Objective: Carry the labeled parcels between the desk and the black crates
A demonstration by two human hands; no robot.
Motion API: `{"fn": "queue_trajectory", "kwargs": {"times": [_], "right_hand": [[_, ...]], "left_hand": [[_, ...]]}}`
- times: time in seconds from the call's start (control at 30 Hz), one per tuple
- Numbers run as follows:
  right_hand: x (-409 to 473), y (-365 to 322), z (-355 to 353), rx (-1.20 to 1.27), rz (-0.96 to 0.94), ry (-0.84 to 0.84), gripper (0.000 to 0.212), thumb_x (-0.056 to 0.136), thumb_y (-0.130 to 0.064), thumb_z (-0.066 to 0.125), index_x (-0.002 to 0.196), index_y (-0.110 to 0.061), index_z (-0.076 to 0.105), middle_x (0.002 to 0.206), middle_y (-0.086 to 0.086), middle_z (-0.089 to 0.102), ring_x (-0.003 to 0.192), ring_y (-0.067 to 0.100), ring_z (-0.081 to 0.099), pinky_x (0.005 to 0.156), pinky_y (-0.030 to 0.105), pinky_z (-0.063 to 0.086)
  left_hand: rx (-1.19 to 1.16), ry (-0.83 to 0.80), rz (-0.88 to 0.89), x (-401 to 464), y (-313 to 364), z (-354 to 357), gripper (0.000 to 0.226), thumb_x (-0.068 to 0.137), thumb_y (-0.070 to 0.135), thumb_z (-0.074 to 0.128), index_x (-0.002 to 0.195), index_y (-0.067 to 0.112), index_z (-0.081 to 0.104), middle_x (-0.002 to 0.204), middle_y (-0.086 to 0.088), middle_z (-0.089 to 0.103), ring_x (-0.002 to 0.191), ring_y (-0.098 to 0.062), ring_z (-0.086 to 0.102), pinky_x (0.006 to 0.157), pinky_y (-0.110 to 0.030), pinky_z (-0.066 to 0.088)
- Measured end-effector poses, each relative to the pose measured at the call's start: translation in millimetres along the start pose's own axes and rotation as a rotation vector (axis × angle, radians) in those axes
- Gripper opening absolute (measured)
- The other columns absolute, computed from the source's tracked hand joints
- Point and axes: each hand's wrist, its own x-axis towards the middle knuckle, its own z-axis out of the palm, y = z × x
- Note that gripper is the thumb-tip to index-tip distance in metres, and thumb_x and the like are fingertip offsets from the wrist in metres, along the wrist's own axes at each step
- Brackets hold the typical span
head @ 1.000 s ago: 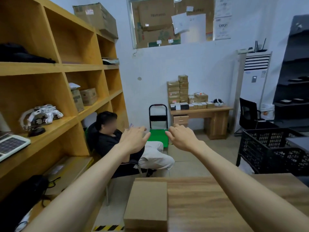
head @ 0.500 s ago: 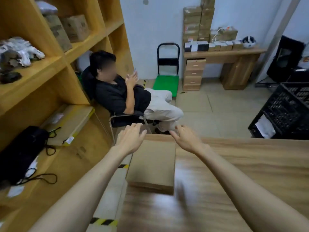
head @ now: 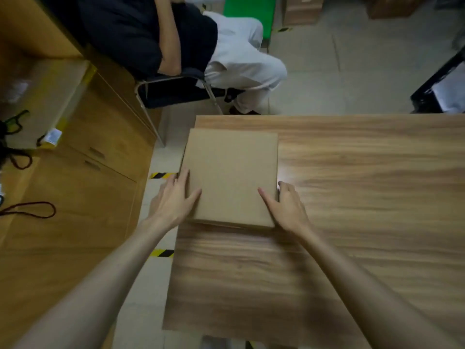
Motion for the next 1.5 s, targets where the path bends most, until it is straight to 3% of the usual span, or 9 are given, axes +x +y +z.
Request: {"fn": "queue_trajectory", "kwargs": {"times": [0.13, 0.5, 0.67, 0.77, 0.83, 1.03, 1.1, 1.3, 1.5], "right_hand": [[-1.7, 19.0, 15.4, 0.254, 0.024, 0.033, 0.064, 0.092, -0.069, 0.042, 0.117, -0.015, 0.066, 0.116, 0.003, 0.066, 0.111, 0.019, 0.06, 0.094, 0.036, 0.049], [-40.9, 106.8, -85.3, 0.604, 0.272, 0.248, 0.016, 0.1, -0.037, 0.056, 0.109, -0.025, 0.065, 0.108, -0.007, 0.068, 0.098, 0.007, 0.062, 0.073, 0.006, 0.044], [-58.4, 130.9, -136.8, 0.694, 0.361, 0.366, 0.012, 0.095, -0.034, 0.066, 0.099, -0.025, 0.059, 0.101, -0.004, 0.066, 0.082, 0.005, 0.059, 0.076, 0.019, 0.046], [-65.9, 126.5, -156.6, 0.702, 0.33, 0.409, 0.037, 0.087, -0.039, 0.074, 0.115, -0.017, 0.064, 0.103, 0.002, 0.069, 0.078, 0.004, 0.063, 0.057, 0.01, 0.047], [-69.1, 115.9, -162.4, 0.685, 0.28, 0.442, 0.045, 0.085, -0.045, 0.073, 0.12, -0.019, 0.063, 0.106, 0.001, 0.068, 0.082, 0.004, 0.063, 0.063, 0.012, 0.048], [-69.0, 66.6, -163.7, 0.766, 0.095, 0.432, 0.013, 0.099, -0.036, 0.058, 0.108, -0.028, 0.064, 0.101, -0.001, 0.068, 0.088, 0.014, 0.062, 0.085, 0.034, 0.051], [-67.7, 50.5, -158.8, 0.79, 0.058, 0.378, 0.02, 0.098, -0.024, 0.061, 0.117, -0.017, 0.063, 0.096, -0.004, 0.067, 0.087, 0.002, 0.065, 0.08, 0.019, 0.052], [-58.9, 7.3, -128.3, 0.839, -0.048, 0.321, 0.038, 0.097, -0.008, 0.061, 0.134, -0.004, 0.052, 0.09, -0.008, 0.064, 0.068, -0.011, 0.065, 0.063, 0.007, 0.047], [-47.9, -25.9, -108.7, 0.822, -0.123, 0.359, 0.032, 0.096, -0.02, 0.065, 0.125, -0.026, 0.051, 0.094, -0.01, 0.061, 0.065, -0.009, 0.062, 0.059, 0.011, 0.047]], "left_hand": [[-0.091, 0.053, 0.013, -4.2, 8.9, 23.4, 0.065, 0.107, 0.049, 0.036, 0.163, 0.028, 0.01, 0.162, -0.012, 0.025, 0.141, -0.04, 0.037, 0.109, -0.05, 0.036], [-0.223, 0.01, 0.215, -20.8, 137.5, 74.4, 0.069, 0.103, 0.05, 0.046, 0.162, 0.028, 0.016, 0.16, -0.014, 0.028, 0.142, -0.038, 0.035, 0.111, -0.045, 0.035], [-0.324, -0.002, 0.296, -32.5, 181.7, 100.0, 0.069, 0.102, 0.051, 0.048, 0.161, 0.028, 0.021, 0.157, -0.01, 0.032, 0.141, -0.03, 0.038, 0.107, -0.039, 0.037], [-0.467, -0.071, 0.279, -33.5, 183.3, 102.6, 0.068, 0.103, 0.05, 0.048, 0.162, 0.029, 0.021, 0.161, -0.005, 0.03, 0.146, -0.022, 0.033, 0.113, -0.033, 0.031], [-0.508, -0.073, 0.261, -30.9, 178.4, 98.9, 0.066, 0.103, 0.045, 0.052, 0.16, 0.025, 0.028, 0.162, -0.004, 0.03, 0.148, -0.019, 0.03, 0.116, -0.032, 0.028], [-0.693, 0.103, 0.303, -28.3, 171.3, 60.9, 0.041, 0.095, 0.019, 0.07, 0.135, 0.014, 0.064, 0.142, 0.001, 0.052, 0.135, -0.014, 0.048, 0.118, -0.034, 0.036], [-0.803, 0.105, 0.319, -38.2, 176.2, 41.5, 0.036, 0.094, 0.027, 0.072, 0.127, 0.016, 0.069, 0.134, 0.006, 0.059, 0.124, -0.006, 0.055, 0.113, -0.029, 0.041], [-0.946, -0.016, 0.311, -63.3, 180.0, -7.2, 0.087, 0.065, 0.077, 0.074, 0.135, 0.025, 0.065, 0.13, 0.018, 0.062, 0.117, 0.011, 0.056, 0.097, -0.012, 0.041], [-0.92, 0.035, 0.268, -62.3, 165.9, -14.1, 0.079, 0.071, 0.052, 0.085, 0.141, 0.024, 0.06, 0.138, 0.011, 0.061, 0.123, 0.001, 0.056, 0.107, -0.025, 0.046]]}}
